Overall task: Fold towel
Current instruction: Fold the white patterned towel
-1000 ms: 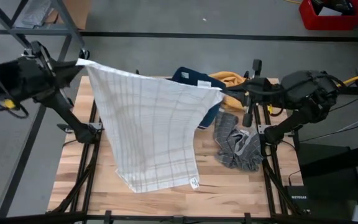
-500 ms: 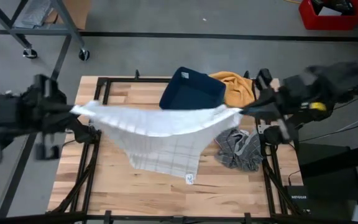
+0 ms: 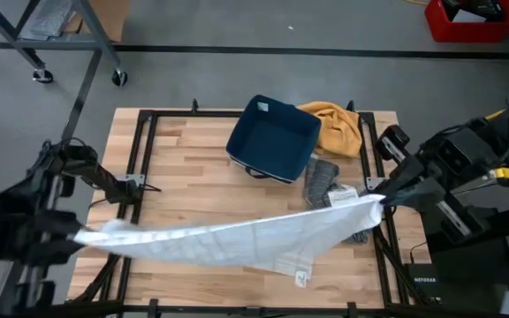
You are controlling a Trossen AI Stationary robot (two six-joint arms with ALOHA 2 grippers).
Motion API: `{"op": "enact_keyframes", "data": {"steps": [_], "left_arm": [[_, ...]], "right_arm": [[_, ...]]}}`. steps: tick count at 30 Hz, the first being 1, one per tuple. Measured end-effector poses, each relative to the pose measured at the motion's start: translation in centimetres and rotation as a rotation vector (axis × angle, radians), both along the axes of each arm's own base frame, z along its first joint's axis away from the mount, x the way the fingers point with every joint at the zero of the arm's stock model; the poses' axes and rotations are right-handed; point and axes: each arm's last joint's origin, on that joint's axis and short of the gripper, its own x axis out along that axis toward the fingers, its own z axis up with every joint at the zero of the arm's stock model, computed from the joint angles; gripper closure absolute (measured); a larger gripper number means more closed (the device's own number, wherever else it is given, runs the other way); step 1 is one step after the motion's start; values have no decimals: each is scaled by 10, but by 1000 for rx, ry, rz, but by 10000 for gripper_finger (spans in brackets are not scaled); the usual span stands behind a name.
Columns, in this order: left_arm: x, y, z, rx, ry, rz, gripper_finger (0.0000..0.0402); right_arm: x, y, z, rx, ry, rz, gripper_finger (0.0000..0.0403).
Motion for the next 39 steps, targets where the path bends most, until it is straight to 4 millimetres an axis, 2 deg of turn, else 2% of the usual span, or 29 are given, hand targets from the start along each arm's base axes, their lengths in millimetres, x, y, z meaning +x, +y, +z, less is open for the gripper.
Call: {"op": "enact_keyframes", "data": {"steps": [4,9,14,17,21,25,29,32,39], "left_arm": [[-5,-1,8,27,-18,1,401],[-11,12,23,55,-28,17,402],[-13,24,29,33,-25,25,401],[-12,22,26,59,47,66,401],[-10,10,17,132,79,85,401],[-6,-6,2,280,113,112,401],[3,-15,-9,381,136,146,401],[12,-11,-10,379,146,185,401],[34,17,-3,246,169,296,401]], "right_arm": [[0,3,3,22,-33,-34,403],[-1,0,8,15,-86,-88,403],[-2,-3,6,-4,-53,-147,403],[-1,-3,-2,-64,15,-178,403],[7,1,-19,-181,141,-264,403],[15,7,-35,-290,241,-337,403],[21,10,-40,-319,268,-386,403],[21,10,-40,-313,265,-390,403],[20,10,-39,-307,261,-390,403]]}}
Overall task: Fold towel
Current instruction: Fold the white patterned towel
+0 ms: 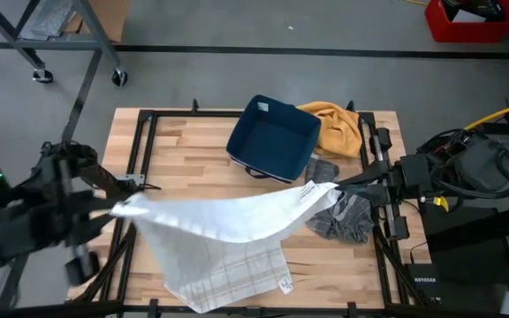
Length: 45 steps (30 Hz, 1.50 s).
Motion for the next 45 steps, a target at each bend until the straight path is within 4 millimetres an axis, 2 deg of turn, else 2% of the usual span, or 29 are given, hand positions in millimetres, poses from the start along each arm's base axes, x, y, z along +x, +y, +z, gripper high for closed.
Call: {"op": "enact_keyframes", "data": {"steps": [5,10,15,20,23,27,34,45], "left_arm": [[13,8,-4,-9,27,65,401],[16,24,-17,-19,82,83,401],[9,64,-43,-103,139,139,402],[-2,110,-69,-191,168,273,401],[-8,128,-80,-252,164,340,401],[-8,138,-84,-245,150,393,401],[-7,152,-108,-264,154,490,402],[-19,164,-138,-352,205,463,401]], "right_arm": [[0,0,0,-3,4,0,403],[-3,-3,-3,-31,35,8,403],[4,-16,-12,-66,109,-61,403],[15,-41,-25,-42,227,-211,403],[20,-57,-31,-45,292,-287,403],[26,-77,-35,-47,350,-335,403],[47,-108,-43,-82,432,-371,403],[108,-138,-75,-111,601,-108,403]]}}
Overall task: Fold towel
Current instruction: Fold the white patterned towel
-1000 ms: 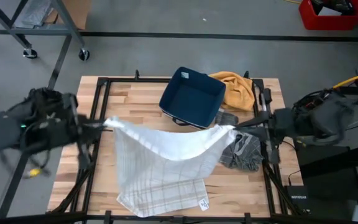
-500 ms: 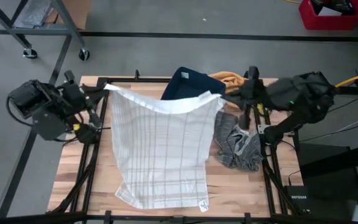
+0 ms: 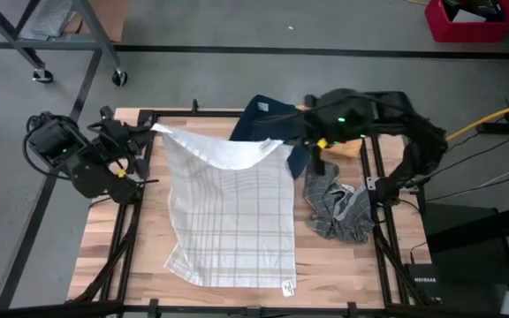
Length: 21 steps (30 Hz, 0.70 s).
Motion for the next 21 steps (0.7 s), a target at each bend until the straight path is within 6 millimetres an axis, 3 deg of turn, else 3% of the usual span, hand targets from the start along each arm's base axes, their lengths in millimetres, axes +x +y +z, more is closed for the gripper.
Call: {"op": "enact_keyframes", "data": {"steps": [5,11,17,21], "left_arm": [[-10,8,-7,-65,-17,-10,401],[-15,11,-16,-134,-7,-37,402],[-15,11,-28,-146,11,-35,402],[-13,9,-33,-152,15,-29,402]], "right_arm": [[24,-16,-16,49,51,85,403],[35,-40,-27,158,70,183,403],[19,-55,-22,222,78,191,403],[-11,-56,-11,228,91,162,403]]}}
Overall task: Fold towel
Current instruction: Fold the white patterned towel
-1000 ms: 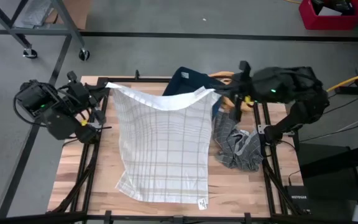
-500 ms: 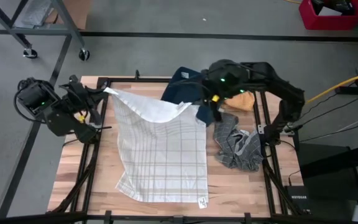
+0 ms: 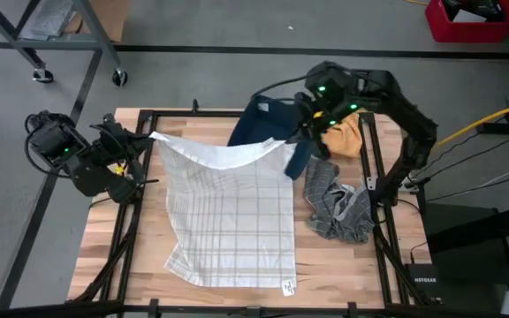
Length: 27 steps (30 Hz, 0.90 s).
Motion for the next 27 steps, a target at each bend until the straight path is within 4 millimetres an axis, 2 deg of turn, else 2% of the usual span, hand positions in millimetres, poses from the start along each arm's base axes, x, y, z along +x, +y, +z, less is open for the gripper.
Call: {"op": "enact_keyframes", "data": {"steps": [7,10,14,21,27], "left_arm": [[7,-6,-2,-20,-23,2,401],[14,-12,-2,5,-5,-13,401],[21,-18,-3,12,8,-26,401],[25,-23,-5,8,41,-44,401],[29,-28,-10,-75,119,-116,402]], "right_arm": [[-70,17,35,-39,-131,-37,403],[-89,22,33,-26,-132,-41,403],[-97,24,5,-4,-118,-51,403],[-104,27,-58,34,-390,-64,403],[-110,29,-102,215,-321,-209,403]]}}
